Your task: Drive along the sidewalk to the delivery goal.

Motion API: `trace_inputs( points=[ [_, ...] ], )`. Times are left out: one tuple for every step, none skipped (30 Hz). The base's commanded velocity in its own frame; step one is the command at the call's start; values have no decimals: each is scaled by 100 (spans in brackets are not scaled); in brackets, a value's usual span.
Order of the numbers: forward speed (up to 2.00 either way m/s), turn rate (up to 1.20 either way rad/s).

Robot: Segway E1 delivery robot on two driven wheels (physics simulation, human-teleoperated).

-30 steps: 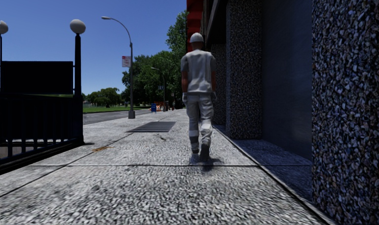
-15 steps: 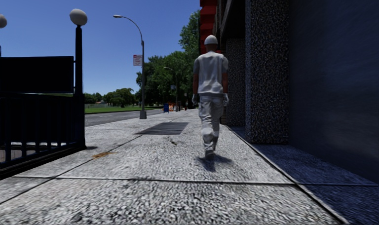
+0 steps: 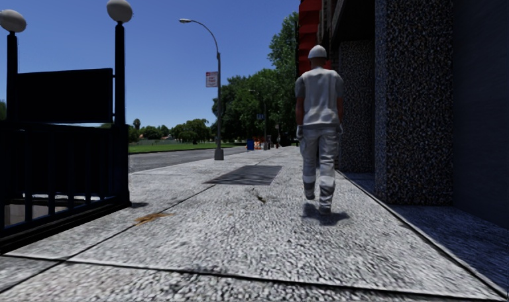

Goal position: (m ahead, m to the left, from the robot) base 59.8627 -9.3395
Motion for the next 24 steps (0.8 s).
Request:
trace_inputs(
  points=[
    [124,36],
    [127,36],
    [127,36],
    [128,36],
    [128,36],
    [128,36],
    [128,36],
    [128,36],
    [128,31],
    [127,24],
    [127,24],
    [125,18],
    [125,12],
    [125,3],
    [125,3],
    [125,0],
    [125,0],
    [125,0],
    [125,0],
    [125,0],
    [125,0],
    [125,0],
    [125,0],
    [125,0]
  ],
)
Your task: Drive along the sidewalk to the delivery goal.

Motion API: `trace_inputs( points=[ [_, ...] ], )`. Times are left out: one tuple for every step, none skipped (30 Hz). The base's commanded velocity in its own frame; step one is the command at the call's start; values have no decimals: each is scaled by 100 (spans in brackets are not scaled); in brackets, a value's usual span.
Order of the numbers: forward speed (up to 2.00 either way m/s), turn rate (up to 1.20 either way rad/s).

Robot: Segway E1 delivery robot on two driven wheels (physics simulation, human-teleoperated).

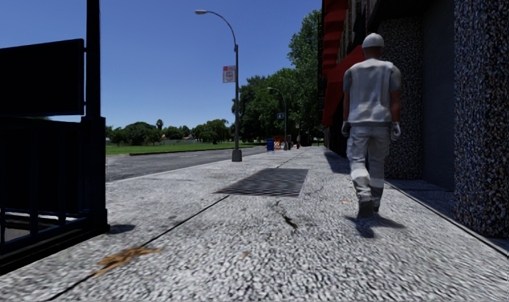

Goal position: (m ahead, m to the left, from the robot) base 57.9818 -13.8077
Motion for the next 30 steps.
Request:
trace_inputs(
  points=[
    [124,0],
    [124,0],
    [124,0],
    [124,0],
    [124,0],
    [124,0],
    [124,0],
    [125,0],
    [125,0],
    [128,0],
    [139,0],
    [158,0],
    [158,0],
    [169,0],
    [176,0],
    [186,0],
    [186,0],
    [200,0],
    [200,0],
    [200,5],
    [200,5],
    [200,17],
    [200,21],
    [200,21],
    [200,22],
    [200,22],
    [200,20],
    [200,20],
    [200,16],
    [200,13]
  ],
)
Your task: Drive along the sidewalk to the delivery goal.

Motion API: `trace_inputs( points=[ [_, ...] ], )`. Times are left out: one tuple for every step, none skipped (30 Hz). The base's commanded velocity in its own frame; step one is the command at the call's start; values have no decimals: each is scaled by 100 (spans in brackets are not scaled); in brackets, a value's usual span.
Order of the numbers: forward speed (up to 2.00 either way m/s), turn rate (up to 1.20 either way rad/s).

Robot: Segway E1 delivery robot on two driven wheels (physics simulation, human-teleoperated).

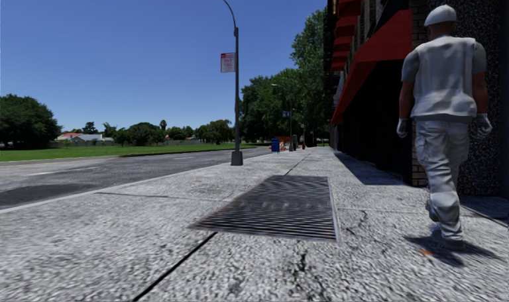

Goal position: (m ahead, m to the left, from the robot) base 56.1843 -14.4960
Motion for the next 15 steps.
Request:
trace_inputs(
  points=[
    [200,9],
    [200,9],
    [200,8],
    [200,7],
    [200,7],
    [200,7],
    [200,8],
    [200,17],
    [200,17],
    [200,23],
    [200,25],
    [200,26],
    [200,26],
    [200,26],
    [200,26]
  ],
)
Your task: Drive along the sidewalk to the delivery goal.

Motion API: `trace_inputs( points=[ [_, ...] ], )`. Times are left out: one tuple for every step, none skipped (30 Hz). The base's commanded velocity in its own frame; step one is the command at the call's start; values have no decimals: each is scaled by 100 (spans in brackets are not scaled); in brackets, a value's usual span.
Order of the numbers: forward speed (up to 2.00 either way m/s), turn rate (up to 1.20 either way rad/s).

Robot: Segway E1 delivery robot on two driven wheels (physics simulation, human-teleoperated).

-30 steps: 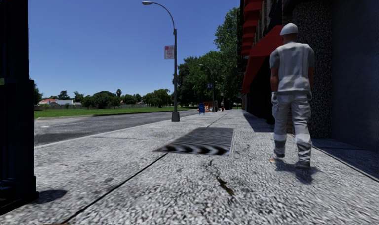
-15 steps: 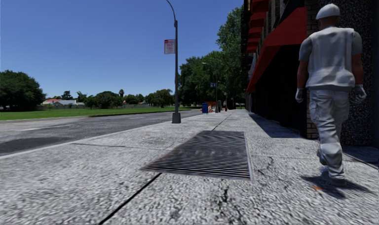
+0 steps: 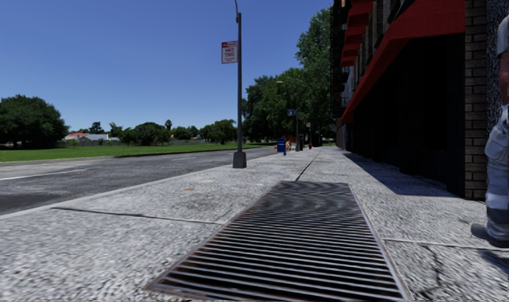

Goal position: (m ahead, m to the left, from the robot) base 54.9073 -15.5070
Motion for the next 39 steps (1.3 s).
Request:
trace_inputs(
  points=[
    [200,25],
    [200,25],
    [200,25],
    [200,25],
    [200,25],
    [200,25],
    [200,17],
    [200,12],
    [200,0],
    [200,0],
    [200,0],
    [200,0],
    [200,0],
    [200,0],
    [200,0],
    [200,0],
    [200,0],
    [200,0],
    [200,0],
    [200,0],
    [200,0],
    [200,0],
    [200,-5],
    [200,-16],
    [200,-16],
    [200,-22],
    [200,-30],
    [200,-37],
    [200,-37],
    [200,-43],
    [200,-49],
    [200,-49],
    [200,-54],
    [200,-55],
    [200,-55],
    [200,-55],
    [200,-55],
    [200,-55],
    [200,-55]
  ],
)
